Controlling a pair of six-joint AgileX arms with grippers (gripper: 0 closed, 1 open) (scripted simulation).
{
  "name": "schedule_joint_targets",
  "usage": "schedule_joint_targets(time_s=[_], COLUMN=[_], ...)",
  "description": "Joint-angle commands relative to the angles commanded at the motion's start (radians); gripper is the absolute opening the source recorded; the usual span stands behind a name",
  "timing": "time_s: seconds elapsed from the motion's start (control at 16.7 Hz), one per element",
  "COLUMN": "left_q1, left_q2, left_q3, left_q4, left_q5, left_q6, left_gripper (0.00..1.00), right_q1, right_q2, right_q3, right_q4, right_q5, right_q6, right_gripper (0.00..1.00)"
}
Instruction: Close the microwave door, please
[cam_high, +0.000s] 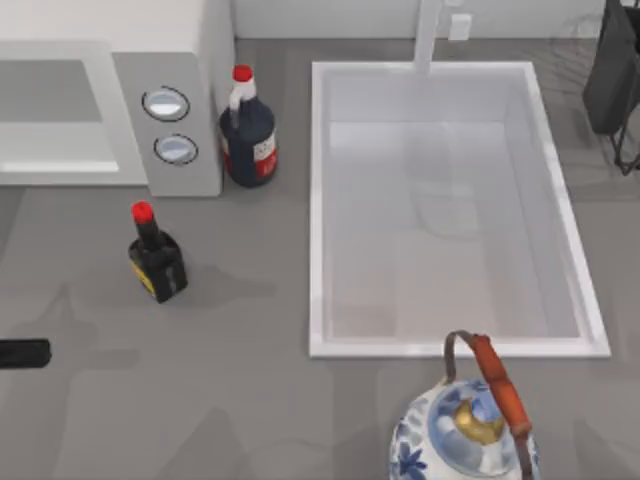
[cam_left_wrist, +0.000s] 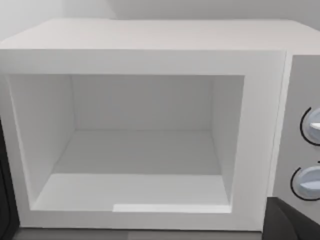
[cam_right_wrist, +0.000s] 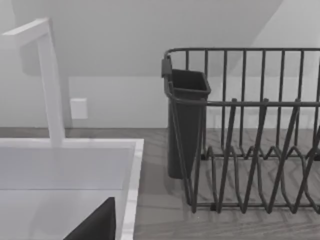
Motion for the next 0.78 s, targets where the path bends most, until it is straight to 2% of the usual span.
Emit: schedule_joint_targets(time_s=[0.18, 0.36, 0.54, 0.78], left_q1=[0.008, 0.102, 0.271, 0.558], left_q2=[0.008, 0.103, 0.284, 0.622], left_q3=[0.01, 0.103, 0.275, 0.577], left_q4=[-0.01, -0.072, -0.18, -0.371], left_q5=[0.004, 0.061, 0.157, 0.323], left_q6=[0.012, 0.097, 0.236, 0.455], left_gripper=[0.0, 0.0, 0.0, 0.0], right_q1=[0.0, 0.0, 0.0, 0.0], right_q2=[0.0, 0.0, 0.0, 0.0], right_q3=[0.0, 0.0, 0.0, 0.0], right_q4=[0.0, 0.0, 0.0, 0.0], right_q5=[0.0, 0.0, 0.0, 0.0], right_q6=[0.0, 0.0, 0.0, 0.0], right_gripper=[1.0, 1.0, 1.0, 1.0])
